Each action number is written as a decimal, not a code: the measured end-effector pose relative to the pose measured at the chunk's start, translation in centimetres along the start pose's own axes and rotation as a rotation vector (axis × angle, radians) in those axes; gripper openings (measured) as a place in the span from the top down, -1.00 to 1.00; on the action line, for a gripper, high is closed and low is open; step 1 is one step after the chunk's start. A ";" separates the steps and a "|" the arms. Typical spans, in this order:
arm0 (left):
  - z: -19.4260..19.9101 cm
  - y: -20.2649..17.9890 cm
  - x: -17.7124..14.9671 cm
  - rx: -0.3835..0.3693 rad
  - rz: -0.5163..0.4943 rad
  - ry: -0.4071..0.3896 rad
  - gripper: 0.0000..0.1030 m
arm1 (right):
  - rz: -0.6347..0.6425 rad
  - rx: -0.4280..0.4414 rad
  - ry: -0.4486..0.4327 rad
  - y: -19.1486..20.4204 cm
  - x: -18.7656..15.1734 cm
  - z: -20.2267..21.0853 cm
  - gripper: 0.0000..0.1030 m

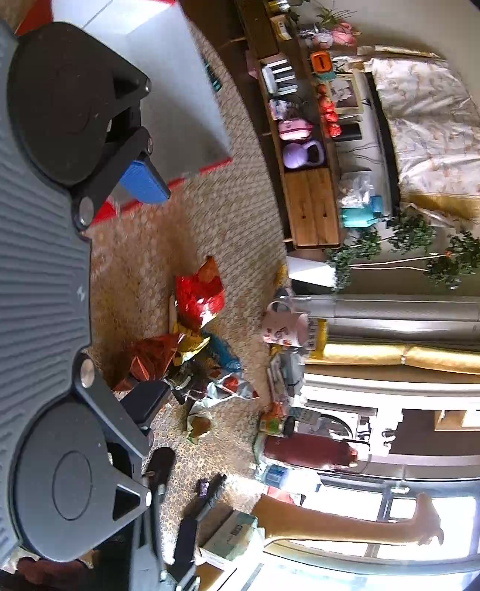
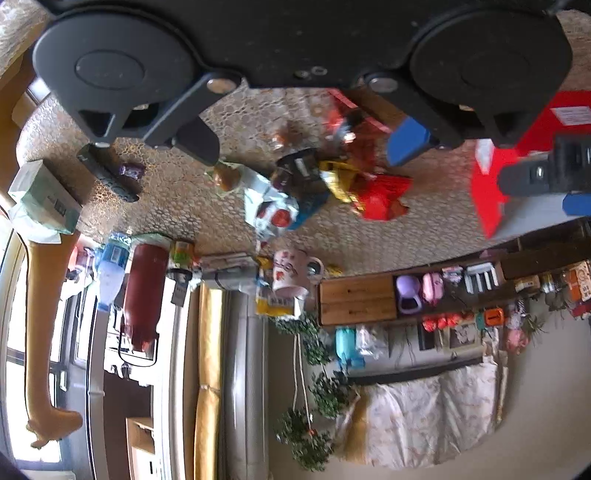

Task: Organize snacks
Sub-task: 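Reach the left tool to the copper-foil bag while the right tool reaches the clear orange packet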

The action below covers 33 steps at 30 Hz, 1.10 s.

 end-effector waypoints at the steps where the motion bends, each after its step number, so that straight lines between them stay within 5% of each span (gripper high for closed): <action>1: -1.0 -0.5 0.0 -0.006 0.005 0.012 -0.99 | 0.003 -0.007 0.007 -0.5 0.1 -0.8 -0.82; 6: -5.0 -2.6 0.5 -0.026 0.024 0.076 -0.99 | 0.015 0.010 0.074 -2.3 -0.2 -5.3 -0.50; 13: -10.9 -4.4 1.5 -0.038 0.008 0.163 -0.99 | 0.056 0.036 0.142 -3.5 -1.1 -10.1 -0.41; 21: -16.3 -5.5 1.7 -0.048 0.025 0.286 -0.96 | 0.055 0.090 0.208 -3.5 -1.6 -13.9 0.03; 33: -17.7 -5.8 1.3 -0.129 0.071 0.346 -0.07 | 0.045 0.107 0.230 -3.0 -1.6 -16.2 0.54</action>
Point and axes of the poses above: each gripper's, at about its wrist camera, not at the fingertips, and z roughly against the way its jaws point, y to its left, x to its top, the point moved 4 cm from there along -z, roughly the way its jaws point, and after that the axes turned 9 degrees about y, right-handed, at the moved point
